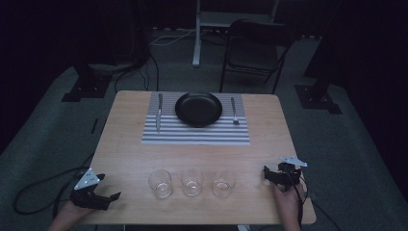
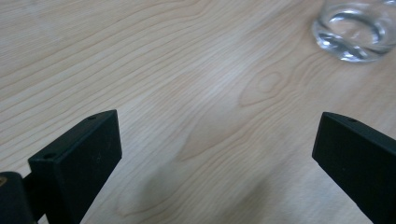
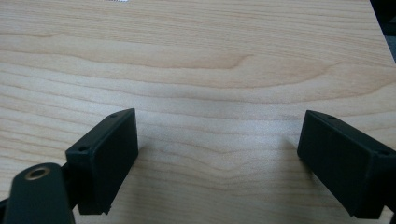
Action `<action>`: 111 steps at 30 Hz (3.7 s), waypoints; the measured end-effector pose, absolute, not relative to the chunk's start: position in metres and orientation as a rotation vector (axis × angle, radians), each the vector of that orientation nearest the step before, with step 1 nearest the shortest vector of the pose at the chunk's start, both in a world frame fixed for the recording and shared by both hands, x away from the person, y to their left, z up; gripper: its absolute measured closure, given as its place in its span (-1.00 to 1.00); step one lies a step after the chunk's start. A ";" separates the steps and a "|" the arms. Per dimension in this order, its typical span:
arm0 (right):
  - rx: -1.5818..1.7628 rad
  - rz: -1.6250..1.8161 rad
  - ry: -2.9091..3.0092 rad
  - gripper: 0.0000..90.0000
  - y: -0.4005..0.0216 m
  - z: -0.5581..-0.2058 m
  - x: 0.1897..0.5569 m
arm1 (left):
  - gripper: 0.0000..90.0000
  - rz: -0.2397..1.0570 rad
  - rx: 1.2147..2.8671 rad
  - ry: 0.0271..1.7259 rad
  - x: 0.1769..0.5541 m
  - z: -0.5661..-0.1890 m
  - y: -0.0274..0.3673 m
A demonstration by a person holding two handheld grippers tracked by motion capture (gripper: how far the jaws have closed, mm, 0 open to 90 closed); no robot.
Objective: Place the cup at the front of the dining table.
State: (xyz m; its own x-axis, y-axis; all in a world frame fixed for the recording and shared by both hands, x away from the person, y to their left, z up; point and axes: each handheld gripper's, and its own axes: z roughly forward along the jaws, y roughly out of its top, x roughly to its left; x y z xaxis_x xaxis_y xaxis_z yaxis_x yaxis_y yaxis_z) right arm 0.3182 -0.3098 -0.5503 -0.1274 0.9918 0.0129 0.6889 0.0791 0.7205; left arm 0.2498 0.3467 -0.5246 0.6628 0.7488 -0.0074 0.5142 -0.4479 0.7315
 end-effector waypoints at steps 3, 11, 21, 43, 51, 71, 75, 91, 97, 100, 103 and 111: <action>1.657 0.809 1.872 -0.74 -0.310 -0.550 0.318 | -0.96 0.405 2.154 0.948 0.249 -0.521 0.342; 1.657 0.809 1.872 -0.74 -0.310 -0.550 0.318 | -0.96 0.391 2.118 0.884 0.250 -0.509 0.331; 1.656 0.809 1.872 -0.74 -0.310 -0.550 0.318 | -0.96 0.374 2.123 0.834 0.251 -0.498 0.321; 1.657 0.809 1.872 -0.74 -0.310 -0.550 0.318 | -0.96 0.280 2.077 0.660 0.261 -0.469 0.279; 1.657 0.809 1.872 -0.74 -0.310 -0.550 0.318 | -0.96 0.275 2.091 0.631 0.267 -0.466 0.266; 1.654 0.809 1.873 -0.74 -0.310 -0.550 0.318 | -0.96 0.216 2.137 0.543 0.282 -0.458 0.228; 1.655 0.809 1.873 -0.74 -0.310 -0.550 0.318 | -0.96 0.216 2.167 0.526 0.285 -0.458 0.220; 1.655 0.809 1.873 -0.74 -0.310 -0.550 0.318 | -0.96 0.185 2.203 0.466 0.296 -0.450 0.193; 1.654 0.809 1.873 -0.74 -0.310 -0.550 0.318 | -0.96 0.177 2.216 0.448 0.299 -0.449 0.185; 1.655 0.809 1.873 -0.74 -0.310 -0.550 0.318 | -0.96 0.173 2.229 0.434 0.300 -0.449 0.180; 1.655 0.809 1.873 -0.74 -0.310 -0.550 0.318 | -0.96 0.172 2.245 0.419 0.300 -0.450 0.174; 1.654 0.809 1.873 -0.74 -0.310 -0.550 0.318 | -0.96 0.174 2.281 0.389 0.302 -0.452 0.159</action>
State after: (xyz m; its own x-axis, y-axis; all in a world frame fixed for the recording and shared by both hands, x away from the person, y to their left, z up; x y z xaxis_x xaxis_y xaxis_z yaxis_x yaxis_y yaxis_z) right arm 0.3182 -0.3099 -0.5504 -0.1284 0.9916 0.0119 0.6882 0.0805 0.7210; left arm 0.3022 0.1591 -0.4522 0.9434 0.3318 0.0015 0.2218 -0.6342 0.7407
